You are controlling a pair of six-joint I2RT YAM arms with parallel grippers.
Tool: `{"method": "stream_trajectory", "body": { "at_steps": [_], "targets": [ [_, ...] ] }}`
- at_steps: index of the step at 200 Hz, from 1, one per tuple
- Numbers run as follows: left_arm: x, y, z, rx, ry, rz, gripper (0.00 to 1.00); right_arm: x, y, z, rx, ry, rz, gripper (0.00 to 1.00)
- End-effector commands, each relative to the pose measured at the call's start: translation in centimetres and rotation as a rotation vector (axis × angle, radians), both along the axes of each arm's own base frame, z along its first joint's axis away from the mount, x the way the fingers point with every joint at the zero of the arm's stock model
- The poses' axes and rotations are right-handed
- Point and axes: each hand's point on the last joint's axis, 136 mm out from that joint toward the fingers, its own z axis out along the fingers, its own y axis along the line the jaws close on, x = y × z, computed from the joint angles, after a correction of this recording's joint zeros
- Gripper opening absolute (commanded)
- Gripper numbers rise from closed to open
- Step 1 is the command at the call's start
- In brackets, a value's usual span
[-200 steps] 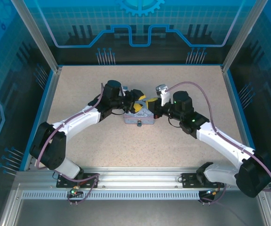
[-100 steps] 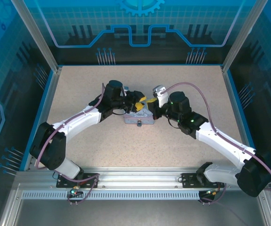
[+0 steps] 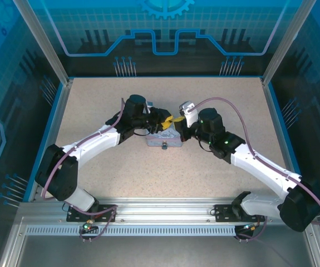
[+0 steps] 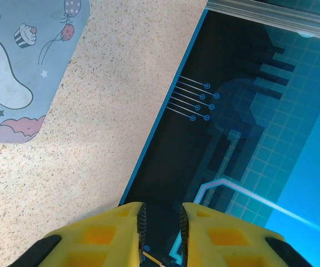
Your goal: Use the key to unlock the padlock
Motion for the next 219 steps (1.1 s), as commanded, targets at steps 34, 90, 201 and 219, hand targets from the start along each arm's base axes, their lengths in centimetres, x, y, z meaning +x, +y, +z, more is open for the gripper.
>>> {"method": "stream_trajectory", "body": {
  "at_steps": [34,90,201,219],
  "targets": [
    [0.3,-0.6,1.0,0.000,-0.017,-0.002,0.22,0.2,0.5,0.4,-0.020,-0.015,0.008,0.00],
    [0.4,-0.6,0.6,0.013,-0.011,0.003,0.13,0.3,0.6,0.3,-0.018,-0.014,0.007,0.00],
    [2.7,0.3,0.5,0.150,-0.224,-0.002,0.00,0.4,-5.4,3.0,0.149,0.172,-0.200,1.00],
    [3.3,0.5,1.4,0.185,-0.318,-0.005,0.00,0.3,-5.6,3.4,0.188,0.242,-0.205,1.00]
  ]
}}
